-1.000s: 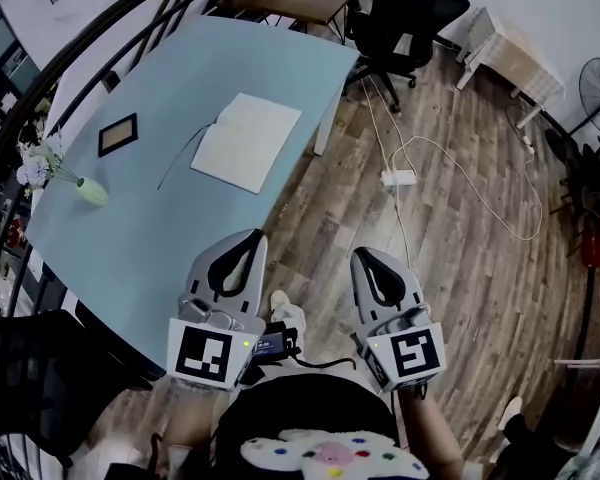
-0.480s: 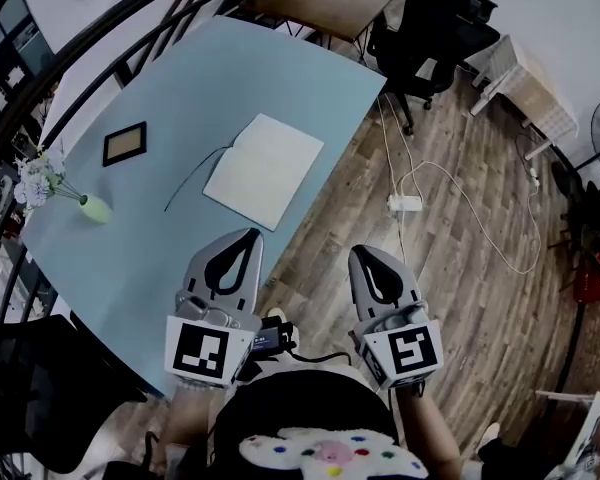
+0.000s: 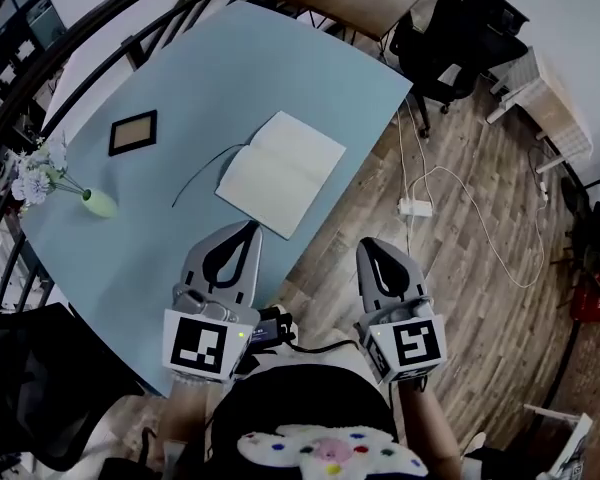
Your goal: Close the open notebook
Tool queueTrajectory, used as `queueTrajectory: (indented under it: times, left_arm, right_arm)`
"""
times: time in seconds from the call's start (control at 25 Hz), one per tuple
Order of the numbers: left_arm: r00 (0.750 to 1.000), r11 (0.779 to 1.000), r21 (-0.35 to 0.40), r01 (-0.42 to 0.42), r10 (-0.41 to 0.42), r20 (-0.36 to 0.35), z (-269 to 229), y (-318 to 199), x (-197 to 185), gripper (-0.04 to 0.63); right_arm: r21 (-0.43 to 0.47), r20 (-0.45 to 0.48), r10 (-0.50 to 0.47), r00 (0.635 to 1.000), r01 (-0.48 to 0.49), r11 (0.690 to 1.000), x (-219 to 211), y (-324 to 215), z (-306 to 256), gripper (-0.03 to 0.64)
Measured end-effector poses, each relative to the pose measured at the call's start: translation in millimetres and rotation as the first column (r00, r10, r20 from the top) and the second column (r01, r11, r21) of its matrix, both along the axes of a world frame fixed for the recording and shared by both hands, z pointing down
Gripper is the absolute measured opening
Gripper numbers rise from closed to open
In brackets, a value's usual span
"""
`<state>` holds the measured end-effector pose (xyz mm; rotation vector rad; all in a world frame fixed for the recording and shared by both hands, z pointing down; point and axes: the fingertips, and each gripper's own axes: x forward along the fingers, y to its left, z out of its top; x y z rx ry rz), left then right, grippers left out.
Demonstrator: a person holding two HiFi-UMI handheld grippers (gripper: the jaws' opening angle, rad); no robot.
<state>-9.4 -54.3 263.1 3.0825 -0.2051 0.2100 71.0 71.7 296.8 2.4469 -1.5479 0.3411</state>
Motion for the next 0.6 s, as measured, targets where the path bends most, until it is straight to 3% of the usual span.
queueTrajectory:
  times: [0.6]
  left_arm:
    - [0.993,0.993,0.009,0.115,-0.115,0.024,7.3,-17.0,-5.5,0.017]
  right_arm:
    - [-0.056,-0.001,-0.064,0.998,0.064,0.996,21.7,-21.4,13.2,0.037]
